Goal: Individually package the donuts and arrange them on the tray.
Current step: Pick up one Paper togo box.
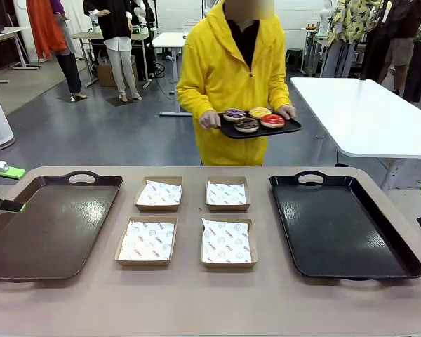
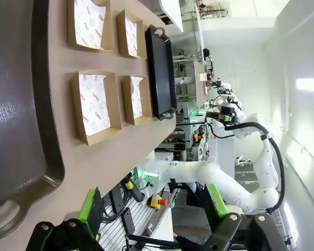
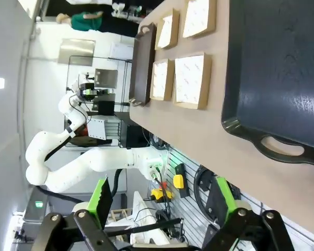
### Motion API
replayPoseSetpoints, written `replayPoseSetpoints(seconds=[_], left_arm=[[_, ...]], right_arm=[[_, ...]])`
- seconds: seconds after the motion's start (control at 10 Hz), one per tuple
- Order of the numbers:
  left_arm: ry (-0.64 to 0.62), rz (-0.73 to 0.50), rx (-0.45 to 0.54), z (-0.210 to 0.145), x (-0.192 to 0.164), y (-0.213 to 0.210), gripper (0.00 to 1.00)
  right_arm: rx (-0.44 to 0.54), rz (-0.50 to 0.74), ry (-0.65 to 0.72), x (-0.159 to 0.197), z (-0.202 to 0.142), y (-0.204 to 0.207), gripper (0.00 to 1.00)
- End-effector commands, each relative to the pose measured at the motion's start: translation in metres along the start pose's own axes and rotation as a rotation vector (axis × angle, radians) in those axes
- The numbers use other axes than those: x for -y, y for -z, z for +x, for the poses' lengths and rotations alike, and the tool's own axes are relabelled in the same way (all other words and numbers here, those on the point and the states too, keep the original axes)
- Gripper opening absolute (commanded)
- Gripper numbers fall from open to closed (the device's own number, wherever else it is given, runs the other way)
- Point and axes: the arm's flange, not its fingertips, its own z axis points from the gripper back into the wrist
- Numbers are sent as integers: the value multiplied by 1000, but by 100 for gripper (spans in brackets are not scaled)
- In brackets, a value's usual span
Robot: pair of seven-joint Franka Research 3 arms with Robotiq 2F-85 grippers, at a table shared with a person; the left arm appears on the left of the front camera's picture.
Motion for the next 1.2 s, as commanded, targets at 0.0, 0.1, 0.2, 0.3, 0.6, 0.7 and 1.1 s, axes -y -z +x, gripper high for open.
replayPoseSetpoints(seconds=[0.0, 0.1, 0.2, 0.3, 0.6, 0.7, 1.1], left_arm=[[-16, -46, 23, 2, -3, -1, 100], [-16, -46, 23, 2, -3, -1, 100], [-16, -46, 23, 2, -3, -1, 100], [-16, -46, 23, 2, -3, -1, 100], [-16, -46, 23, 2, -3, -1, 100], [-16, -46, 23, 2, -3, -1, 100], [-16, -46, 23, 2, -3, -1, 100]], right_arm=[[19, 6, 38, 12, 1, -3, 100], [19, 6, 38, 12, 1, -3, 100], [19, 6, 38, 12, 1, -3, 100], [19, 6, 38, 12, 1, -3, 100], [19, 6, 38, 12, 1, -3, 100], [19, 6, 38, 12, 1, -3, 100], [19, 6, 38, 12, 1, -3, 100]])
